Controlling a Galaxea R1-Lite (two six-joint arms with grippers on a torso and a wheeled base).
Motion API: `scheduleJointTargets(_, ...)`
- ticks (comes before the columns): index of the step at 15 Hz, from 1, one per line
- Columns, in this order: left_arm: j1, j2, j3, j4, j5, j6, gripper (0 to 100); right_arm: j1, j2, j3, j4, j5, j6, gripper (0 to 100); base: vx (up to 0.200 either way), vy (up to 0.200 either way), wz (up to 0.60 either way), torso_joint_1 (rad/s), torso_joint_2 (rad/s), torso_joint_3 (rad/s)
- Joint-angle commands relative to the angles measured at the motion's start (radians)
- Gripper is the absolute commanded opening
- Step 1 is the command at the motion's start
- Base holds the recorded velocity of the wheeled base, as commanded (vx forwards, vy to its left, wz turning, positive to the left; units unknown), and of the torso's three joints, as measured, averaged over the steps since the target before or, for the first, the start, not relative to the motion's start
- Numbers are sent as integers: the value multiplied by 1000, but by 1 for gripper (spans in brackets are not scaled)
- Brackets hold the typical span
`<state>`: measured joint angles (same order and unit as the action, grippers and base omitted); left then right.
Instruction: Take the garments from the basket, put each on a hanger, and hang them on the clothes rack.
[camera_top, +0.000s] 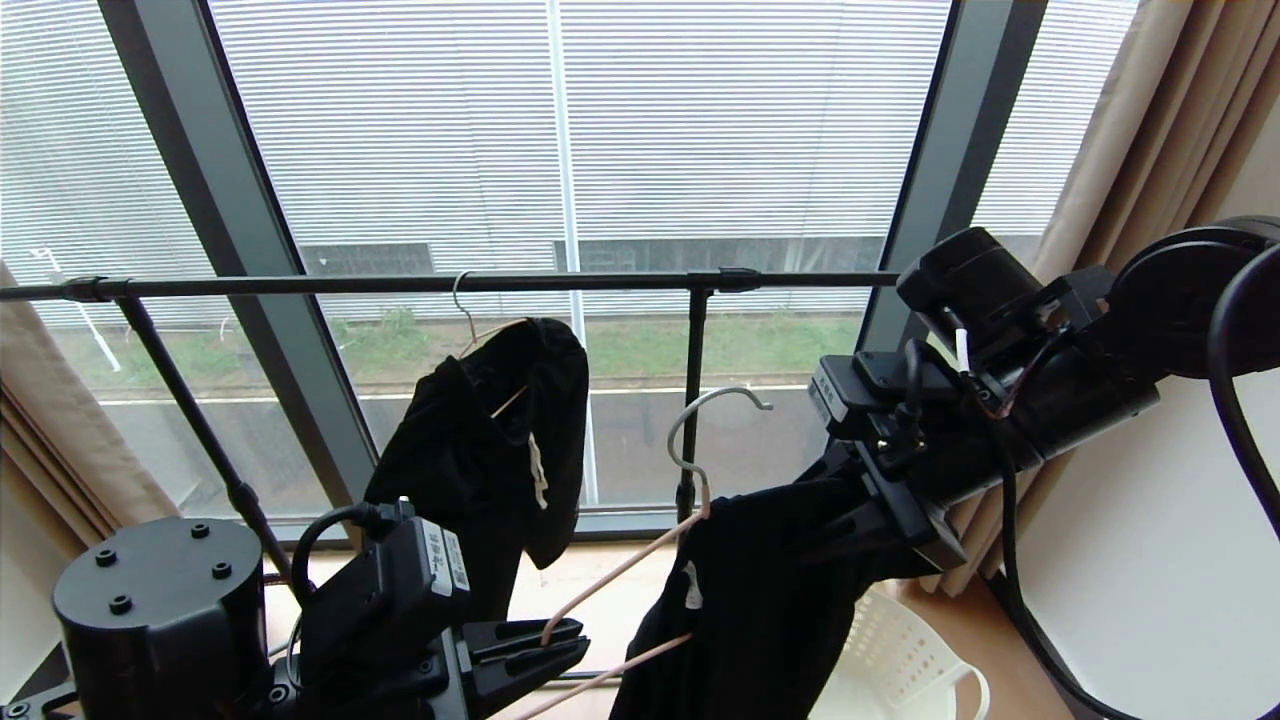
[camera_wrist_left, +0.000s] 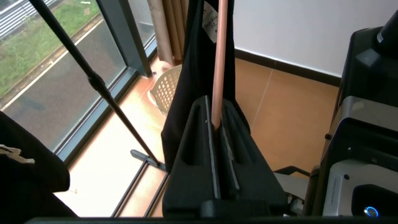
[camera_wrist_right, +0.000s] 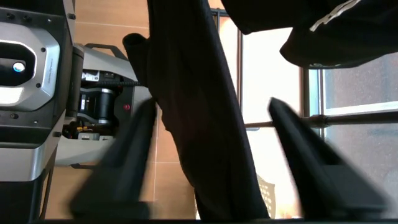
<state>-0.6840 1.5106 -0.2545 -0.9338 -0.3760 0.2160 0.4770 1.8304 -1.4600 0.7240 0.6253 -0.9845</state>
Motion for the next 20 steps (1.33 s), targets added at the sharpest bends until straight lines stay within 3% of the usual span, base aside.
scheduleJointTargets(1,0,-1,0,0,0,-1,0,2,-2,1,2,1,0,0,0,0,0,0,0,0)
scheduleJointTargets(9,1,-3,7,-2,0,3,0,8,-8,4,2,1,0,0,0,0,0,0,0,0)
scheduleJointTargets(10,3,-1,7,-8,0,3,100,8,-13,4,2,1,1,0,0,0,0,0,0,0)
scheduleJointTargets(17,61,-26,20,-26,5,-9,100,8,-57,36,3,1,1,0,0,0,0,0,0,0)
scheduleJointTargets(20,103,-81,24,-26,5,-67,100,8,-65,35,-3,-4,7,0,0,0,0,0,0,0)
